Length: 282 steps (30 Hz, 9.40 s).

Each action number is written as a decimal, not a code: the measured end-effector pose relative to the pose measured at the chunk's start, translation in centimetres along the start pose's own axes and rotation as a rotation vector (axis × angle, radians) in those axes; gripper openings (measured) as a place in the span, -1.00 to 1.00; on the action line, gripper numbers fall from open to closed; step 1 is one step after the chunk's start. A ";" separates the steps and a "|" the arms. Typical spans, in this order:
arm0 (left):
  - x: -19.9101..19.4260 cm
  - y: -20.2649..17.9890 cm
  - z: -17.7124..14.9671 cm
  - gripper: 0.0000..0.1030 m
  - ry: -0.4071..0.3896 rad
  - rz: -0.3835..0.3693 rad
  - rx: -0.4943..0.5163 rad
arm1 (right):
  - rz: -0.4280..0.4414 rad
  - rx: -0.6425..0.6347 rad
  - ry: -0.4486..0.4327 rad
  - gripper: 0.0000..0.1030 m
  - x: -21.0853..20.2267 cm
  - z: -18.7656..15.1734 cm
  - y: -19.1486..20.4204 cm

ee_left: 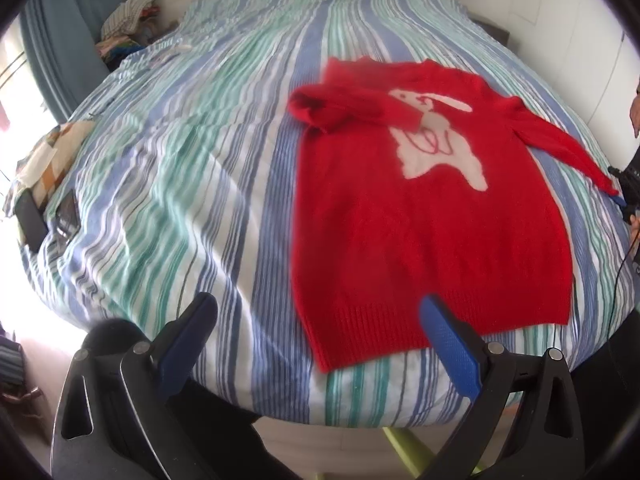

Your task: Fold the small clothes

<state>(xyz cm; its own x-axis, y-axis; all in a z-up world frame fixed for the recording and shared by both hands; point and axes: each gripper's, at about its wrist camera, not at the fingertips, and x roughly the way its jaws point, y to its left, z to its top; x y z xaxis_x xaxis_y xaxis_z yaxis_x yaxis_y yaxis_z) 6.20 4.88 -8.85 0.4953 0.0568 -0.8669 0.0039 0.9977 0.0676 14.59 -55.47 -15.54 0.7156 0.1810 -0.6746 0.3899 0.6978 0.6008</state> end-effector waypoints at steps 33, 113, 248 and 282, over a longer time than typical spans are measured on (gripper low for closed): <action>1.7 -0.6 1.0 0.97 -0.032 0.019 0.069 | -0.588 -0.420 -0.106 0.25 -7.7 -5.0 4.1; 2.4 -0.1 7.3 0.97 -0.110 -0.025 0.256 | -0.080 -0.962 0.035 0.39 -7.8 -31.4 20.7; 8.6 2.1 -2.4 -0.94 0.187 -0.283 -0.076 | 0.064 -0.576 0.513 -0.84 -1.0 -29.8 16.4; 3.7 -1.3 0.9 0.43 -0.040 -0.240 0.054 | -0.060 -0.753 0.252 -0.21 -5.4 -26.5 21.7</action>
<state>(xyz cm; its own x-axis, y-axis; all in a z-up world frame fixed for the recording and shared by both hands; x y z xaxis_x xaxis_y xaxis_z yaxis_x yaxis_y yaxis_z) 8.80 3.73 -11.66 0.5082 -0.1842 -0.8413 0.1714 0.9789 -0.1109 3.85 -22.95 -10.22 0.5182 0.2172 -0.8272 -0.1374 0.9758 0.1701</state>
